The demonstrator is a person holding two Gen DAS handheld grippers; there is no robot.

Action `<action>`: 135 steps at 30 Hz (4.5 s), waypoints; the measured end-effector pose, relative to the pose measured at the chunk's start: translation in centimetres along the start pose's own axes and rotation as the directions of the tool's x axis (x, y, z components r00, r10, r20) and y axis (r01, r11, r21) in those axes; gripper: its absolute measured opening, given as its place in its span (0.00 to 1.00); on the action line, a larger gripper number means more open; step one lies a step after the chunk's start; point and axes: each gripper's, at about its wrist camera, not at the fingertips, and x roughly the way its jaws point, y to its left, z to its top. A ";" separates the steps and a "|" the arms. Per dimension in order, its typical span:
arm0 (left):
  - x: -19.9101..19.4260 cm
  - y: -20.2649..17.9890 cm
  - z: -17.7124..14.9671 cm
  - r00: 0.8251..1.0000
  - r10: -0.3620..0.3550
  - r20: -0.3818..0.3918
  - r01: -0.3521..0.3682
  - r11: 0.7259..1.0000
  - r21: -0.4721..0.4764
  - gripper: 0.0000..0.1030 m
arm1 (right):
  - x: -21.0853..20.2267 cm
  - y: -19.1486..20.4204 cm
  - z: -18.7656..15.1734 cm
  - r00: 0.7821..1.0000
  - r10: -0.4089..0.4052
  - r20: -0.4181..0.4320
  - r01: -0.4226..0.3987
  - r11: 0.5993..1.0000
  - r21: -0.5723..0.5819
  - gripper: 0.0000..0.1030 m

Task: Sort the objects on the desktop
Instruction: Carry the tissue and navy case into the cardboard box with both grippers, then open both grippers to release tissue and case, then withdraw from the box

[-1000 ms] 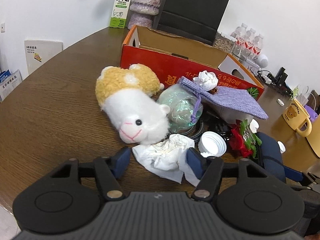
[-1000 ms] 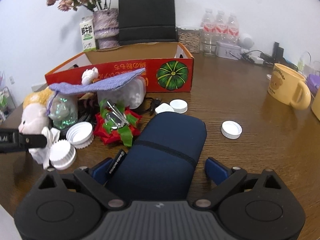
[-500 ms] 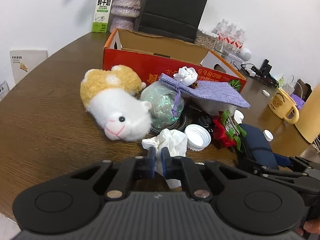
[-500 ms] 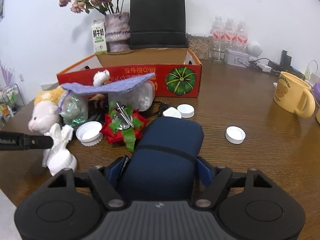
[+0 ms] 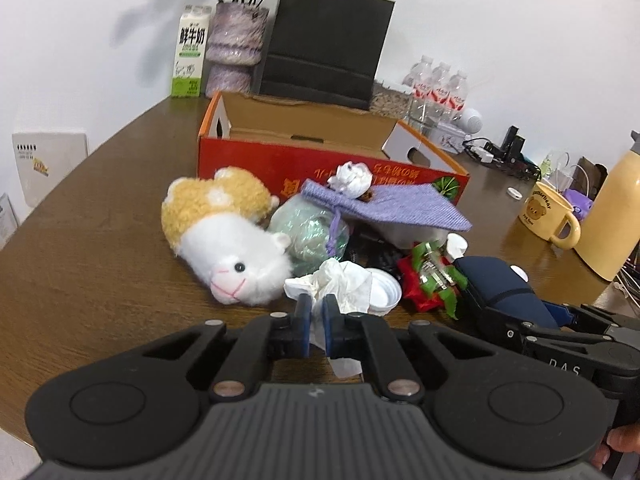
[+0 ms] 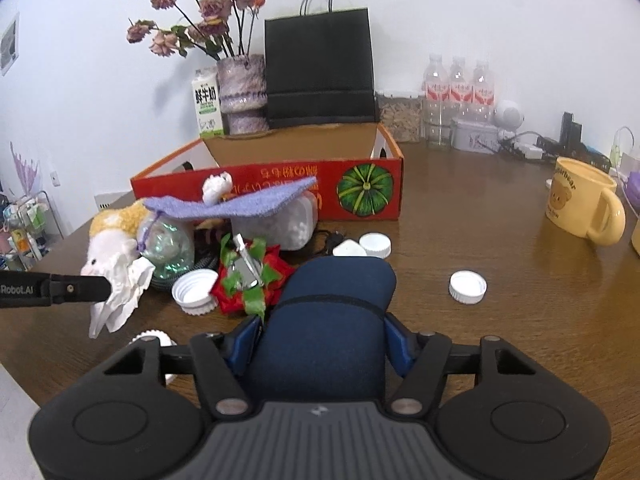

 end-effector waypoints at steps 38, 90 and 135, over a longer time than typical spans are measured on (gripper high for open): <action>3.5 -1.7 14.0 0.991 -0.036 0.130 0.043 0.998 -0.048 0.07 | 3.4 0.9 14.3 0.980 0.063 0.189 -0.065 0.998 0.007 0.61; 21.6 2.0 19.8 0.975 0.211 -0.074 -0.210 0.978 0.018 1.00 | 22.7 -1.6 19.9 0.994 0.099 -0.054 -0.100 0.995 -0.014 1.00; 9.6 2.2 16.6 0.986 0.144 0.089 -0.144 0.990 -0.008 1.00 | 10.3 0.5 17.9 0.991 0.094 0.098 -0.086 0.993 -0.087 1.00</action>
